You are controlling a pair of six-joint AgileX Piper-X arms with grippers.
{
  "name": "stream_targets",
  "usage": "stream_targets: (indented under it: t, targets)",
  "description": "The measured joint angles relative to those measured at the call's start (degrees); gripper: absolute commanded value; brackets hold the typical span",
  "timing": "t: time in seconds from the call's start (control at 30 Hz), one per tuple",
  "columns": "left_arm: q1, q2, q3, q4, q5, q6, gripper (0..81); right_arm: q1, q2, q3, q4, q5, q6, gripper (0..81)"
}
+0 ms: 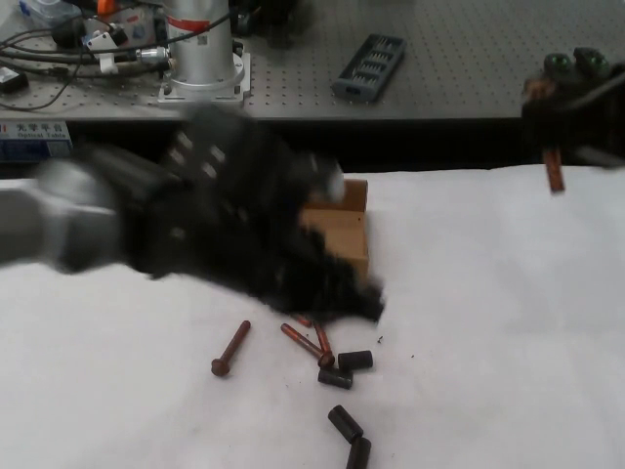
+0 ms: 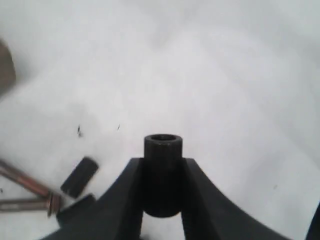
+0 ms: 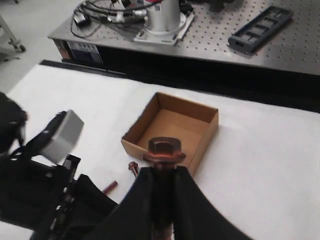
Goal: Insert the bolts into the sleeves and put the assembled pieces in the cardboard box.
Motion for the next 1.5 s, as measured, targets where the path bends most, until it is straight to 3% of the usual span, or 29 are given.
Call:
stream_targets:
  t: [0.3, 0.43, 0.73, 0.93, 1.27, 1.5]
  targets:
    - [0.00, -16.10, 14.54, -27.40, 0.97, -11.14, 11.3, -9.42, 2.16, 0.31, -12.06, -17.29, 1.62, 4.1]
    - [0.00, -17.04, 22.82, -41.82, 0.57, -19.17, 11.3, -9.76, 4.49, 2.76, -19.81, -26.69, 6.69, 4.1]
    - [-1.72, -17.04, 28.87, -63.44, -1.56, -28.15, 11.3, -9.42, 5.06, 14.77, -44.97, -35.46, 22.12, 4.1]
    - [-3.21, -17.04, 30.16, -66.51, -0.62, -32.13, 11.3, -9.01, 5.06, 19.33, -53.59, -38.56, 29.28, 4.1]
    - [-8.25, -17.04, 30.39, -66.62, 3.69, -33.10, 11.3, -8.54, 5.06, 19.38, -54.00, -44.20, 29.72, 4.1]
    - [-8.68, -17.04, 30.45, -66.62, 6.71, -32.63, 11.3, -8.54, 5.06, 19.68, -54.00, -47.27, 29.72, 4.1]
